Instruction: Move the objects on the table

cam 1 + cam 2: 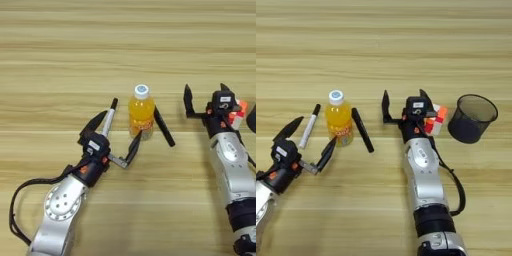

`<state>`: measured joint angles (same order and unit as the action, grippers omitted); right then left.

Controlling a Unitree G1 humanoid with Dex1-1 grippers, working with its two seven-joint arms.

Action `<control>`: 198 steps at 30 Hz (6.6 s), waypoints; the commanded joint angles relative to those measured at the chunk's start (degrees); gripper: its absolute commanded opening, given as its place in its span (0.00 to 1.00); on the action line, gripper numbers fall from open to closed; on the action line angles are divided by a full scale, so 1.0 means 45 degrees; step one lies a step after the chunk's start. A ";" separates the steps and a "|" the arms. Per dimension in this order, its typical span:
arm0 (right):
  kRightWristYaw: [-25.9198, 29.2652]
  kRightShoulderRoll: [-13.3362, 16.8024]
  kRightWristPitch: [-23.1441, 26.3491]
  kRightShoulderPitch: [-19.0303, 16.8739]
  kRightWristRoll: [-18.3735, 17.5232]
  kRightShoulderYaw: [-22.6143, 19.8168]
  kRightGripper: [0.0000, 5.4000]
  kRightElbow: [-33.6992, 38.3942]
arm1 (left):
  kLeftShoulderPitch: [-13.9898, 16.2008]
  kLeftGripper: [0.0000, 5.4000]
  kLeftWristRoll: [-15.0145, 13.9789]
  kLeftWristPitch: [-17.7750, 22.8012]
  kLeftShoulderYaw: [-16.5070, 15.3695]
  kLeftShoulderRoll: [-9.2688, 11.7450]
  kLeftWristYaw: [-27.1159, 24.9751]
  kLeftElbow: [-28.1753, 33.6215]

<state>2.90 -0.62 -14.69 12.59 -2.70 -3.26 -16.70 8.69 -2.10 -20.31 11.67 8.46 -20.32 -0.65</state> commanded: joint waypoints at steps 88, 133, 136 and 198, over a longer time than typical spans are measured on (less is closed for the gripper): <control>-0.0164 -0.0346 -0.0006 -0.0181 0.0051 0.0079 1.00 0.0219 | -0.3406 0.63 -0.0200 0.0519 -0.2292 -0.0754 0.1182 -0.2440; -0.0059 -0.0171 0.0082 -0.0385 0.0020 0.0017 1.00 0.0505 | -0.3520 0.89 0.0022 -0.0891 -0.3877 -0.0173 0.2811 -0.6202; -0.0071 -0.0156 0.0085 -0.0382 0.0030 0.0012 1.00 0.0489 | -0.3386 0.94 0.0016 -0.0951 -0.3813 -0.0219 0.2804 -0.6112; -0.0157 -0.0219 0.0115 -0.0322 -0.0007 0.0018 1.00 0.0518 | -0.0357 1.00 0.1390 0.3126 -0.0754 -0.0890 0.2601 -0.2220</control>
<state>2.73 -1.43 -14.46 10.89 -2.39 -3.16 -15.21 7.33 4.06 -7.40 8.53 4.59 -9.05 -7.22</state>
